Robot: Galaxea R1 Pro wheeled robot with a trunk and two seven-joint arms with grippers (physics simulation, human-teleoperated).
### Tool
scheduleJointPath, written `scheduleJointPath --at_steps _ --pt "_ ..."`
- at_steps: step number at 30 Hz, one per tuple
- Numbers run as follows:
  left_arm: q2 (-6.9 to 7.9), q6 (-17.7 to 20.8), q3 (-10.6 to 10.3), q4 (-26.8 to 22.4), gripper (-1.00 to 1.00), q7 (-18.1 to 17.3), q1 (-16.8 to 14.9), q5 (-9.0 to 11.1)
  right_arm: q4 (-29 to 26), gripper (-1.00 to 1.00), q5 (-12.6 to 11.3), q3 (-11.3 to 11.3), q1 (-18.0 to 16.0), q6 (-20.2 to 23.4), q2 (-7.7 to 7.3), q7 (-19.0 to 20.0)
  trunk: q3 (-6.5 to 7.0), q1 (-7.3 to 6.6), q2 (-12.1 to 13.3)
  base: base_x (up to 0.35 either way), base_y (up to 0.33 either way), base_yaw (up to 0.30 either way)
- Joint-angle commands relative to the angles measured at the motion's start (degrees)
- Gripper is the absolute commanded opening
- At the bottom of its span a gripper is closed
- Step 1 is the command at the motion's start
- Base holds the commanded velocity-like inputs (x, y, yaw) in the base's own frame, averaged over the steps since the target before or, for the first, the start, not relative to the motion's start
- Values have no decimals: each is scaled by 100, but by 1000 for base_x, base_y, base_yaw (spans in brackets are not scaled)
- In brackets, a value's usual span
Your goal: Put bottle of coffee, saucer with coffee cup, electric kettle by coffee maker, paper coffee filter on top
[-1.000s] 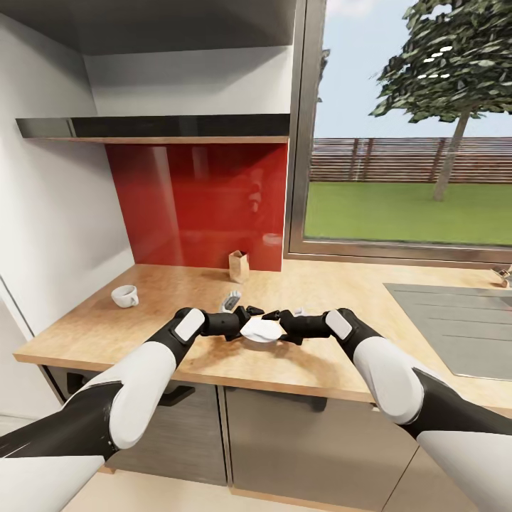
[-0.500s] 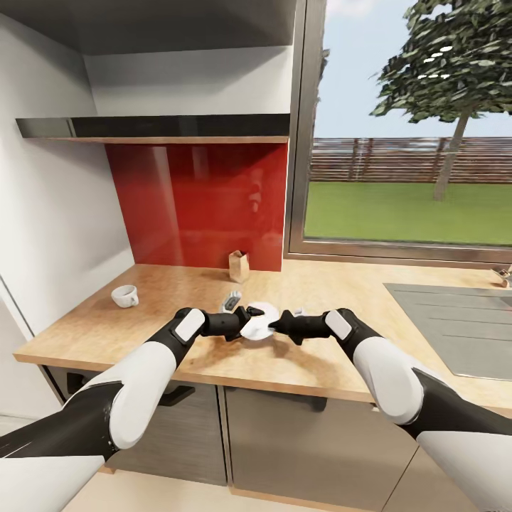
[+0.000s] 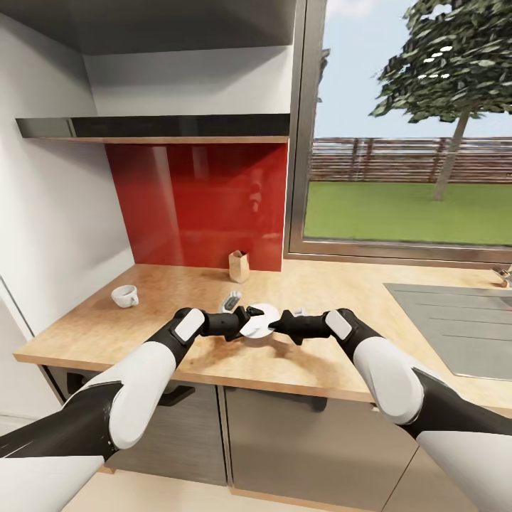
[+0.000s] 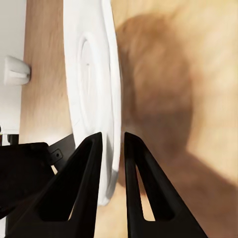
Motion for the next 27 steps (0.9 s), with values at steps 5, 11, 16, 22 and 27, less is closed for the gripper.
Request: scheduleJointPath --at_steps 5,11,16,22,27 --pt "12 38 58 -13 100 -22 -5 4 -9 -100 -10 50 0 29 0 -38 -7 0 -4 0 0 0" --pt "41 60 81 -334 100 -47 -4 4 -17 -100 -10 57 -5 29 -1 -38 -7 0 -4 0 0 0" --pt "156 264 94 -611 100 -51 -2 4 -24 -100 -10 59 -5 29 -6 -33 -7 0 -4 0 0 0" --pt "281 360 109 -744 100 -52 -4 4 -40 -100 -14 51 -5 36 -41 -22 -7 0 -4 0 0 0" --pt "311 370 118 -757 100 -52 -3 4 -47 -100 -128 52 -5 50 -78 103 -7 0 -4 0 0 0"
